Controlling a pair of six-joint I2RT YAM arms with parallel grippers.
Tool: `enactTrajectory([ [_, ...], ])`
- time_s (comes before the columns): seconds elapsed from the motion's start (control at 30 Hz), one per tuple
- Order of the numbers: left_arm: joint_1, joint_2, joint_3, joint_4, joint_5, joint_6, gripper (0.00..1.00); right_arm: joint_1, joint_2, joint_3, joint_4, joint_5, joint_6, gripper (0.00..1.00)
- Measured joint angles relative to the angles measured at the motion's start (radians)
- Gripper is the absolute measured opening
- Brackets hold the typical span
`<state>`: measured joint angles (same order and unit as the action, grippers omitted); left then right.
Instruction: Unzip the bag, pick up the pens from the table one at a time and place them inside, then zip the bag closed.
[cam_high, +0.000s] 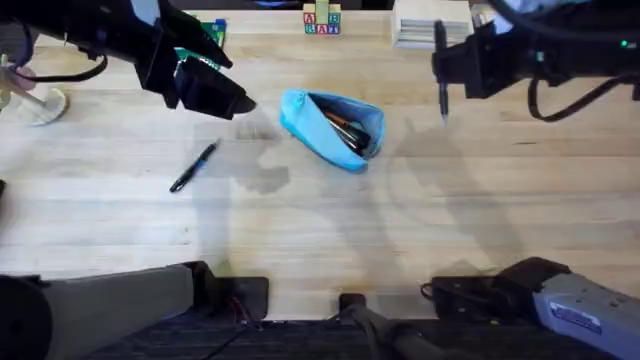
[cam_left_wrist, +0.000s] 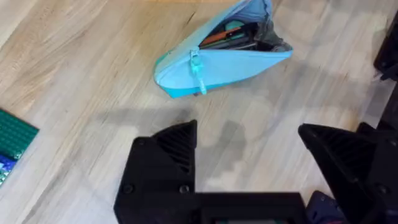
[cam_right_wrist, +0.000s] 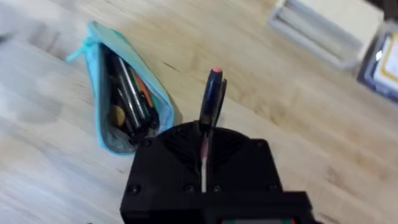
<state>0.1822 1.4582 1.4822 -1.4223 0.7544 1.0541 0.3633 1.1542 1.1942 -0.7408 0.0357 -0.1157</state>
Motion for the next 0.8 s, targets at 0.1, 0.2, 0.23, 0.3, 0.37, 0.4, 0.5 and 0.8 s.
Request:
enactTrajectory([
  [0.1,0.0,0.0,0.0,0.0,0.0,0.0,0.993,0.078,0.0,0.0,0.06,0.0,-0.062,0.031],
  [0.2,0.0,0.0,0.0,0.0,0.0,0.0,0.993,0.138,0.0,0.0,0.074,-0.036,-0.134,0.031],
  [0.23,0.0,0.0,0.0,0.0,0.0,0.0,0.993,0.146,0.0,0.0,0.076,-0.051,-0.147,0.031],
  [0.3,0.0,0.0,0.0,0.0,0.0,0.0,0.993,0.159,0.0,0.0,0.077,-0.086,-0.168,0.031],
  [0.37,0.0,0.0,0.0,0.0,0.0,0.0,0.993,0.162,0.0,0.0,0.078,-0.116,-0.179,0.031],
  [0.4,0.0,0.0,0.0,0.0,0.0,0.0,0.993,0.162,0.0,0.0,0.079,-0.131,-0.183,0.032],
  [0.5,0.0,0.0,0.0,0.0,0.0,0.0,0.993,0.162,0.0,0.0,0.08,-0.159,-0.192,0.032],
  [0.8,0.0,0.0,0.0,0.0,0.0,0.0,0.993,0.162,0.068,0.0,0.089,-0.269,-0.271,0.033],
])
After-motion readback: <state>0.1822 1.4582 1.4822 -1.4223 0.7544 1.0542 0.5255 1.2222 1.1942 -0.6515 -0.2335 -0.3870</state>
